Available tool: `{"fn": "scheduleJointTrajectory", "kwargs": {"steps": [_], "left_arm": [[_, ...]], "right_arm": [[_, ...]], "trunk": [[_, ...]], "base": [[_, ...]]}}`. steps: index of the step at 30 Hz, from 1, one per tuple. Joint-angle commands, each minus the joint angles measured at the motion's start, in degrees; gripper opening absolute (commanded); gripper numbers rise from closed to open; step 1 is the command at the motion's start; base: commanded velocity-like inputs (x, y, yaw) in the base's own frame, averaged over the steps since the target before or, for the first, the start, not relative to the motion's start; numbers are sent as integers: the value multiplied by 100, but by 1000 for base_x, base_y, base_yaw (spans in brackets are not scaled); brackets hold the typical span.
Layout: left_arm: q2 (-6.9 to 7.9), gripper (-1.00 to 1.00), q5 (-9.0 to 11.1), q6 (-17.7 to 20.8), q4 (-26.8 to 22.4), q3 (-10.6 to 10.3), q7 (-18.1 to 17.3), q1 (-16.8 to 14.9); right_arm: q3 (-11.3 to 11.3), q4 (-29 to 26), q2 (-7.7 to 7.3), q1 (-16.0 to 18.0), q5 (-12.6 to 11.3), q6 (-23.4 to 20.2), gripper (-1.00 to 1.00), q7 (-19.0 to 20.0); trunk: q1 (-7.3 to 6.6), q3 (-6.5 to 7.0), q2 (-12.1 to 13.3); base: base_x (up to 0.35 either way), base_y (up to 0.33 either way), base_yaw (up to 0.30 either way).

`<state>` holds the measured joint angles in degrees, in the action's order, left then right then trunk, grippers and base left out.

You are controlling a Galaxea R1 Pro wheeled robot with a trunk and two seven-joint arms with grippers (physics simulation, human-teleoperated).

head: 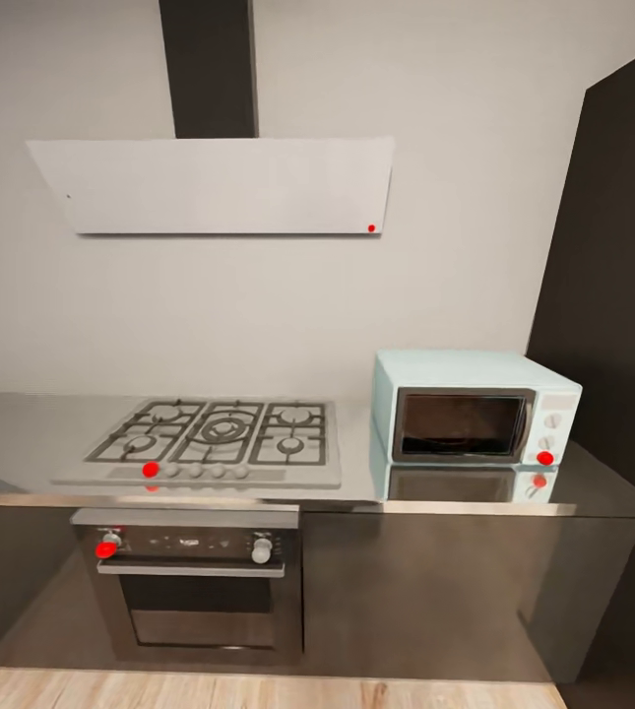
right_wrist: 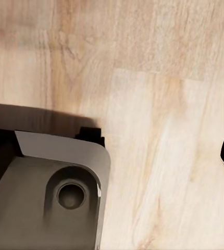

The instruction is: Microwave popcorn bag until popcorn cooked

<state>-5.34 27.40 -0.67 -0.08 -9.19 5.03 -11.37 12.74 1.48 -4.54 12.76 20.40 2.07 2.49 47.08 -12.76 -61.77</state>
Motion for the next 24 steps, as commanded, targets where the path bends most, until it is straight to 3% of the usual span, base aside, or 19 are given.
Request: {"fn": "scheduleJointTrajectory", "kwargs": {"steps": [1, 24], "left_arm": [[-2, 100, 46, -9, 0, -50, 24, -1], [-2, 100, 64, -12, 0, -48, 24, 0]], "right_arm": [[50, 17, -5, 8, 43, 22, 100, 15], [57, 18, -21, 8, 43, 13, 100, 15]], "trunk": [[0, -7, -5], [0, -7, -5]], "base": [[9, -283, 0], [0, -287, 0]]}}
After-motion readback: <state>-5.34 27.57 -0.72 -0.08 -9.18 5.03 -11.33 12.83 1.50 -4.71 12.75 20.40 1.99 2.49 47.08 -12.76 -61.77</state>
